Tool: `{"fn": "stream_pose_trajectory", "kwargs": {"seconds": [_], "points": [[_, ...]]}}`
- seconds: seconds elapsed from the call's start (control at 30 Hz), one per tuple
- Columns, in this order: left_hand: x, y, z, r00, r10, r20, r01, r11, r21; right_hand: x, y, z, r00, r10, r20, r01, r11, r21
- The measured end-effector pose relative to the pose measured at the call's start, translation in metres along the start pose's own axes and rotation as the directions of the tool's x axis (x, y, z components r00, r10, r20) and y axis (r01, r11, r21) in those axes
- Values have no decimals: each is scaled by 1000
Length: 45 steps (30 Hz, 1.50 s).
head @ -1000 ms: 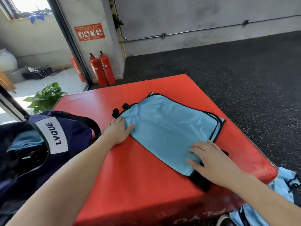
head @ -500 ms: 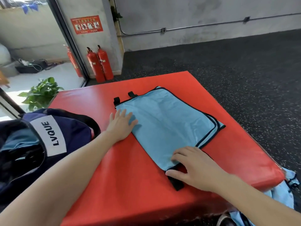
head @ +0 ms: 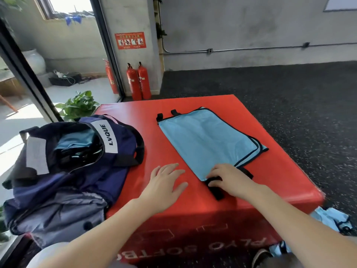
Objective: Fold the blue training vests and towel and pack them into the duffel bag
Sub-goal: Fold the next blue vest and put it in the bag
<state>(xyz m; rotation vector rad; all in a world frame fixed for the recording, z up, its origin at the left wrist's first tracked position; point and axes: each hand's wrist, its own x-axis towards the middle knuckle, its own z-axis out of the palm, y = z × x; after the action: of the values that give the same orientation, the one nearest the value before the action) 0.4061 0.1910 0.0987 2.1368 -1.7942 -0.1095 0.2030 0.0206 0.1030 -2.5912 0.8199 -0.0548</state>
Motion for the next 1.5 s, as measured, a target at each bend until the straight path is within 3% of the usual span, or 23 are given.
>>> {"fn": "stream_pose_trajectory", "kwargs": {"seconds": [0.13,0.4,0.5,0.63,0.77,1.07,1.27,1.5], "points": [[-20,1,-2,998,-63,-3,63,998,-19,4,-16,8,997,17,-69,-16,1000,18],[-44,-19,-17,979,-195,-63,193,980,-49,9,-85,32,996,-85,-2,85,996,18],[-51,-30,-23,967,-232,-104,225,972,-72,13,-119,49,984,-165,-68,173,975,138],[-62,-44,-29,959,-242,-145,215,961,-175,15,-138,58,975,-164,-149,205,923,325],[-67,-49,-29,971,-207,-122,184,966,-179,8,-119,49,978,-124,-167,170,941,293],[-69,-50,-28,979,-205,8,200,947,-250,-46,-15,26,977,6,-215,-8,1000,-7],[-78,-51,-31,969,-230,91,245,939,-240,-92,24,18,983,12,-185,-10,1000,12],[-93,-38,-22,981,-190,48,196,959,-205,-102,33,28,977,-25,-210,15,999,-46]]}}
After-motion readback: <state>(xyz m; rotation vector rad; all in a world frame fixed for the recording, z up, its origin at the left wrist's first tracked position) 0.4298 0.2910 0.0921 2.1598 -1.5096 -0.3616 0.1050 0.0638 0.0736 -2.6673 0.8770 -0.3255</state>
